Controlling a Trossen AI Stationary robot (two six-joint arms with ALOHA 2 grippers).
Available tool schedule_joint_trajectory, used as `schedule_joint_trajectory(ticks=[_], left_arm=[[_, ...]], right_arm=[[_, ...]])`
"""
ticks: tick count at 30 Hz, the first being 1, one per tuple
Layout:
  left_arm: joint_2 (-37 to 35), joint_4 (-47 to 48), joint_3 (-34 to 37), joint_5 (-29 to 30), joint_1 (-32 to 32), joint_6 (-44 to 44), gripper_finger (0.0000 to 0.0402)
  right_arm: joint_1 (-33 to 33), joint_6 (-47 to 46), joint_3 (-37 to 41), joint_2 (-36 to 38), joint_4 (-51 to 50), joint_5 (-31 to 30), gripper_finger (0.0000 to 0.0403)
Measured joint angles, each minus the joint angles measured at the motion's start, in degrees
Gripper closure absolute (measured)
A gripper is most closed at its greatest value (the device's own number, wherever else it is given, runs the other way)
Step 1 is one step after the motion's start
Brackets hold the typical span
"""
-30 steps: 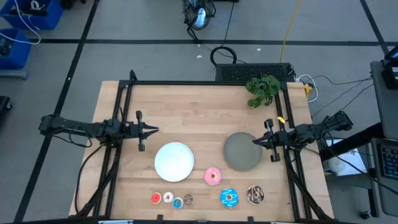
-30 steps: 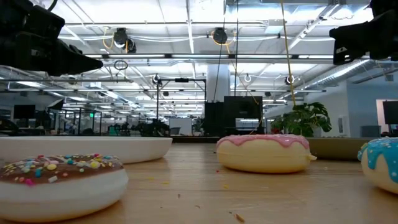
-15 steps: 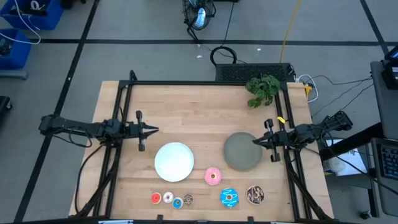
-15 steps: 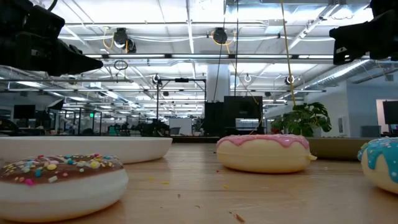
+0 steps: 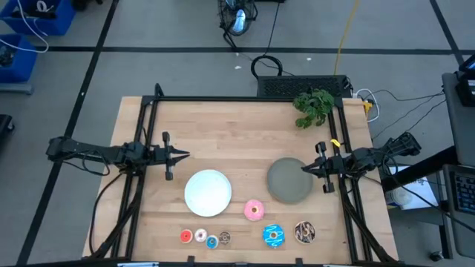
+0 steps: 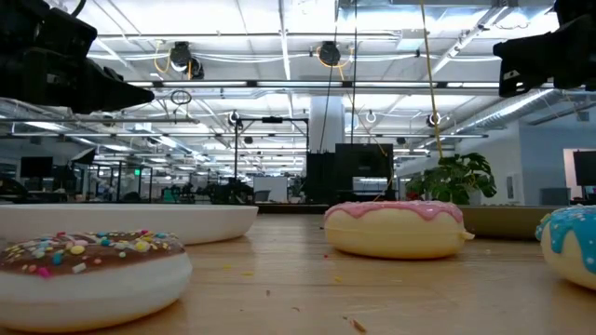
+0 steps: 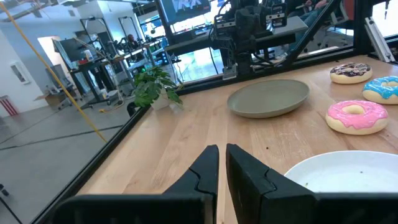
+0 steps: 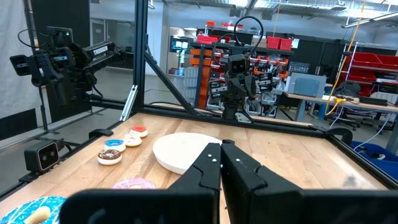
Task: Pick & Place donuts
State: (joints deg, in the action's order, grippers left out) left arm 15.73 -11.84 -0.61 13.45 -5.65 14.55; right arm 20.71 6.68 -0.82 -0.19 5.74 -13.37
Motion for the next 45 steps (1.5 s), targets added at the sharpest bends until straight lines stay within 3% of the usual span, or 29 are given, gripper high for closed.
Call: schedule_joint_trajectory(ticks=[25,34,36,40,45], left_arm=[[0.0,0.0,0.0,0.0,0.0,0.0,0.0366],[0.0,-0.9,0.0,0.0,0.0,-0.2,0.0366],[0.0,-1.7,0.0,-0.2,0.0,-3.6,0.0366],[0.0,-2.3,0.0,-0.6,-0.1,-19.5,0.0366],[0.0,-4.7,0.0,-1.7,-0.1,-25.0,0.0366]], right_arm=[[0.0,0.6,0.0,0.0,0.1,0.0,0.0403],[0.0,3.1,0.0,0.0,4.4,0.0,0.0403],[0.0,3.1,0.0,0.0,4.3,0.0,0.0403],[0.0,3.1,0.0,0.0,4.5,0.0,0.0403],[0.0,3.0,0.0,0.0,5.3,0.1,0.0403]])
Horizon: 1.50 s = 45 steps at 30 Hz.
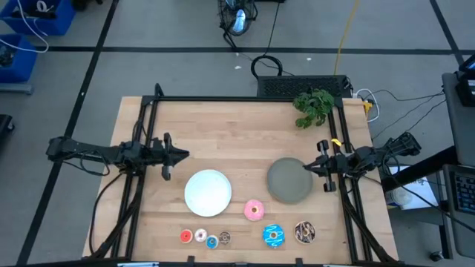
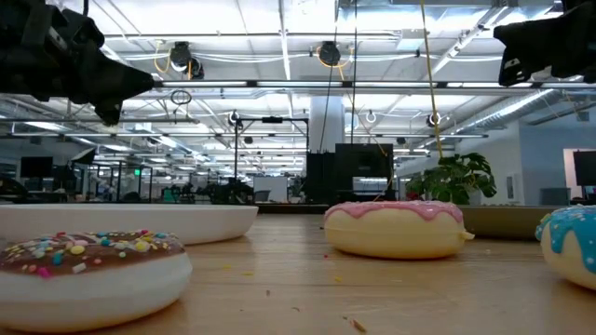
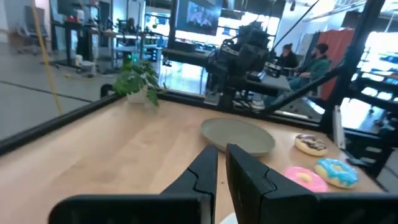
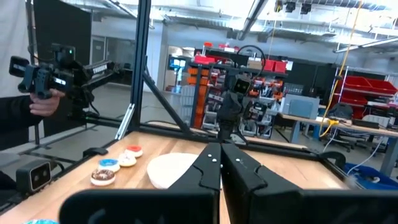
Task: Pick & Place donuts
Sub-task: Put the small orange donut on the white plate
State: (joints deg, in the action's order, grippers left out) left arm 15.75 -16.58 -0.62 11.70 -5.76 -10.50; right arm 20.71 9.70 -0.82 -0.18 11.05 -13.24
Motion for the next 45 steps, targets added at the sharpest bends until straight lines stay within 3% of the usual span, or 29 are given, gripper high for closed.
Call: schedule_joint_trajectory(ticks=[7,10,13,16,23,26,29,33,37,45], left_arm=[[0.0,-0.1,0.0,0.5,0.0,-4.1,0.0366],[-0.1,-4.6,0.0,2.2,0.4,-3.2,0.0366],[0.2,-0.8,-3.6,-4.9,0.6,-2.4,0.0366],[3.0,7.3,-10.8,-5.4,-1.6,-2.3,0.0367],[19.3,40.2,-36.4,13.9,-13.5,-10.5,0.0367],[28.2,57.4,-47.8,20.6,-20.1,-21.0,0.0367],[37.4,72.1,-59.6,21.6,-24.1,-32.6,0.0367],[48.7,87.1,-70.8,19.4,-29.0,-43.0,0.0367],[58.8,93.0,-75.8,13.6,-33.5,-48.8,0.0367],[75.5,89.4,-79.4,1.0,-42.0,-53.8,0.0366]], right_arm=[[0.0,0.0,0.0,0.0,1.8,-0.2,0.0403],[0.0,0.0,0.0,-0.1,0.1,-0.2,0.0403],[0.0,-0.3,0.0,-0.1,-1.5,-0.2,0.0403],[0.0,-0.3,0.0,-0.2,-5.2,-0.2,0.0403],[0.0,0.4,0.0,-0.7,-6.6,-0.2,0.0403],[0.0,0.3,0.0,-0.7,-6.6,-0.2,0.0403],[0.0,-1.7,0.0,-0.7,-6.6,-0.2,0.0403],[0.0,-4.6,0.0,-0.7,-6.5,-0.2,0.0403],[0.0,-6.0,0.0,-0.6,-6.1,-0.2,0.0403],[0.0,-7.6,0.0,-0.7,-5.7,-3.4,0.0403]])
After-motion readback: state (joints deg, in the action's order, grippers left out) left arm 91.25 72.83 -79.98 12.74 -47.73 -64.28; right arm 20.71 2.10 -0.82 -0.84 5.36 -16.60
